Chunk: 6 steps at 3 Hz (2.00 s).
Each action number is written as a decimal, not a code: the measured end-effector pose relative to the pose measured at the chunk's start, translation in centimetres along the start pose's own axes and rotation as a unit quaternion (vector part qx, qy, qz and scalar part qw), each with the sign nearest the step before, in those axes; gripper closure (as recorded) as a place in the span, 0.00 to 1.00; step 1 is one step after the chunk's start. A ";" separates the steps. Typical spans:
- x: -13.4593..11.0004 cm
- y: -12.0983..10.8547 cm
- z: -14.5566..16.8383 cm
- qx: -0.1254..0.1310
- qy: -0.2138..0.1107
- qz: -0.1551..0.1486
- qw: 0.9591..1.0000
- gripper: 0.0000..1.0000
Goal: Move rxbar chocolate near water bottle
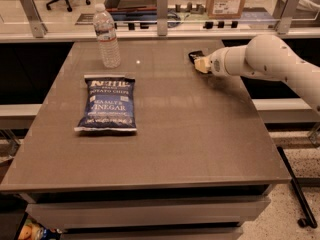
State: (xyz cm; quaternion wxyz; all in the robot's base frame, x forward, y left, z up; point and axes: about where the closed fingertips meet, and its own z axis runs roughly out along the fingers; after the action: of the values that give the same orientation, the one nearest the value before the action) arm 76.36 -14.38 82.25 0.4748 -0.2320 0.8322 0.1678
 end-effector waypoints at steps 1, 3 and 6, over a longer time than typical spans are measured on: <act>0.0 0.0 0.0 0.000 0.000 0.000 1.000 1.00; 0.0 0.0 0.0 0.000 0.000 0.000 1.000 1.00; 0.0 0.0 0.0 0.000 0.000 0.000 1.000 1.00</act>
Offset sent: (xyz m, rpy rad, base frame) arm -0.0308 0.0068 0.1305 -0.1765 -0.2869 -0.0596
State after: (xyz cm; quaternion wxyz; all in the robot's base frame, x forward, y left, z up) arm 76.36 -14.35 82.26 0.4748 -0.2323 0.8321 0.1679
